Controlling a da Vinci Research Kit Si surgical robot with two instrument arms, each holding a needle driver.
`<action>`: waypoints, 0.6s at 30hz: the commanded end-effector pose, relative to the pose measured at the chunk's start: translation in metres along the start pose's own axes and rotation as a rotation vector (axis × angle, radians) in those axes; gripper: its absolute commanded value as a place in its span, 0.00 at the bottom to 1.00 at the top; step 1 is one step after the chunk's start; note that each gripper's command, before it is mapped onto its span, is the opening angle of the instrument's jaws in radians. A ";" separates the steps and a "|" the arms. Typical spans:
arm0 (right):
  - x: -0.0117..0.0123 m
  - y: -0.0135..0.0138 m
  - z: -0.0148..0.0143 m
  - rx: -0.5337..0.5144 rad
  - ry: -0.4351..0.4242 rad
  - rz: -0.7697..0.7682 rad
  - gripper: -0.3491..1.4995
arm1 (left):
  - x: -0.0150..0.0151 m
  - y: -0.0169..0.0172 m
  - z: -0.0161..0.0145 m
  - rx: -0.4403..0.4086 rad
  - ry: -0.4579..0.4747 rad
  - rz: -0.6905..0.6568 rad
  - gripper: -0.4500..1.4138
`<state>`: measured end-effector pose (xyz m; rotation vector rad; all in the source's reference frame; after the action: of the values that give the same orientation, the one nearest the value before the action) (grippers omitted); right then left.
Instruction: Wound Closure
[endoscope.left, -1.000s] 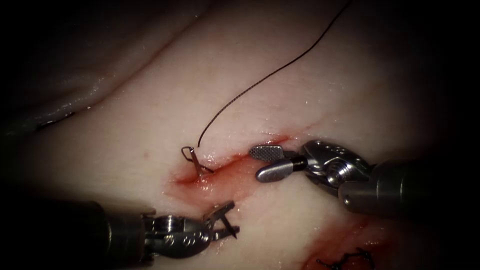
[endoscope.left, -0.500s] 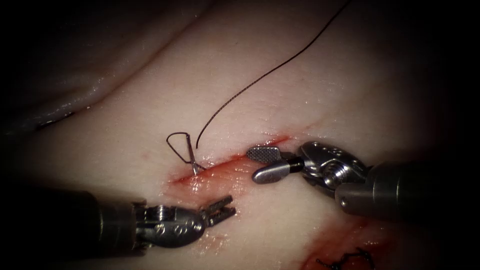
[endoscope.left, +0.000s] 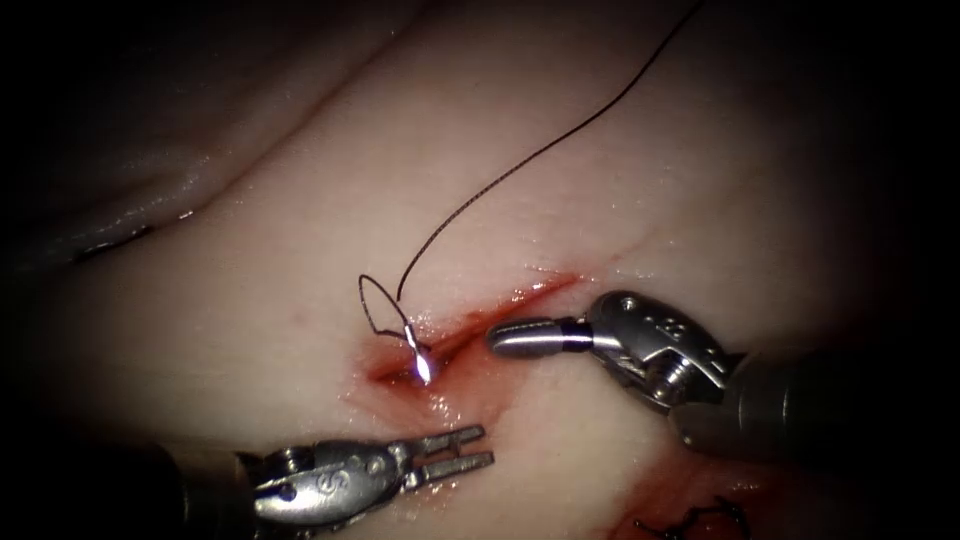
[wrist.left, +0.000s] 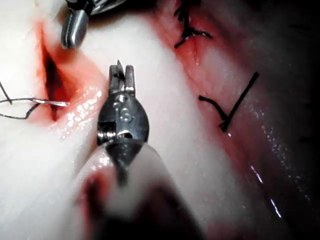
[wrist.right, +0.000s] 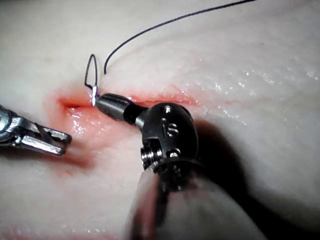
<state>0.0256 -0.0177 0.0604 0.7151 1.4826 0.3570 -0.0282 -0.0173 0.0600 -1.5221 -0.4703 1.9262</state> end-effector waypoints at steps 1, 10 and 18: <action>-0.0011 -0.0001 0.0008 0.031 -0.014 -0.039 0.25 | -0.0007 0.0004 0.0005 -0.014 0.010 -0.029 0.00; -0.0022 -0.0014 0.0015 0.143 -0.061 -0.161 0.46 | 0.0009 0.0024 -0.0007 -0.135 0.136 -0.264 0.00; -0.0023 -0.0022 0.0028 0.191 -0.090 -0.240 0.55 | 0.0032 0.0044 -0.0021 -0.211 0.168 -0.300 0.00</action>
<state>0.0270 -0.0210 0.0601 0.6797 1.5067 -0.0032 -0.0274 -0.0180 0.0536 -1.6294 -0.8013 1.5410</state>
